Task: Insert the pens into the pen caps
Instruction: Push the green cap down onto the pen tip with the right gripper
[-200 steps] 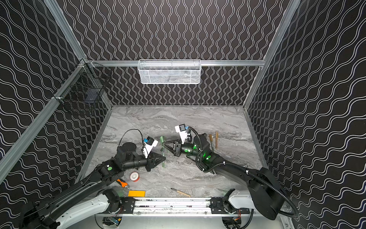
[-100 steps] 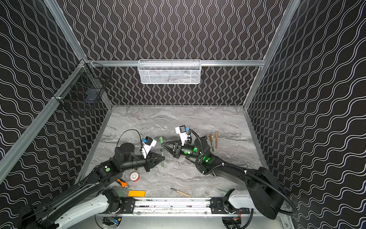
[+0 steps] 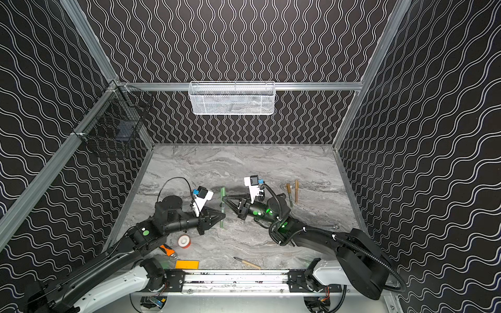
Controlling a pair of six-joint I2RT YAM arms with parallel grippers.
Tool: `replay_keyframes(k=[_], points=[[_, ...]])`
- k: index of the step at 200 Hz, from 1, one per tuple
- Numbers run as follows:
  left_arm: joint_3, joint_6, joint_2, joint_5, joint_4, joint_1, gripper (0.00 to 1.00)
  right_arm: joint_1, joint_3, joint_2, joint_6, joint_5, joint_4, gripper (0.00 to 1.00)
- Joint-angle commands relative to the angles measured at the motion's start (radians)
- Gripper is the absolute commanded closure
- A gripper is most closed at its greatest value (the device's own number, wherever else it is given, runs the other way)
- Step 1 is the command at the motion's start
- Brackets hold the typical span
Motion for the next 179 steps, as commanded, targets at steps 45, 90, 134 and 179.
replay_keyframes(k=[45, 90, 134, 179], points=[[0.024, 0.039, -0.002, -0.01, 0.184, 0.001, 1.0, 0.027, -0.017, 0.042, 0.058, 0.015, 0.066, 0.88], [0.034, 0.049, -0.013, -0.021, 0.206, 0.001, 1.0, 0.047, -0.013, 0.056, 0.051, 0.033, 0.057, 0.86], [0.052, 0.069, -0.003, -0.001, 0.206, 0.001, 1.0, 0.051, -0.01, 0.021, 0.014, 0.046, 0.015, 0.82], [0.059, 0.078, 0.006, 0.044, 0.206, 0.002, 1.0, 0.05, 0.011, -0.038, -0.031, 0.04, -0.044, 0.61]])
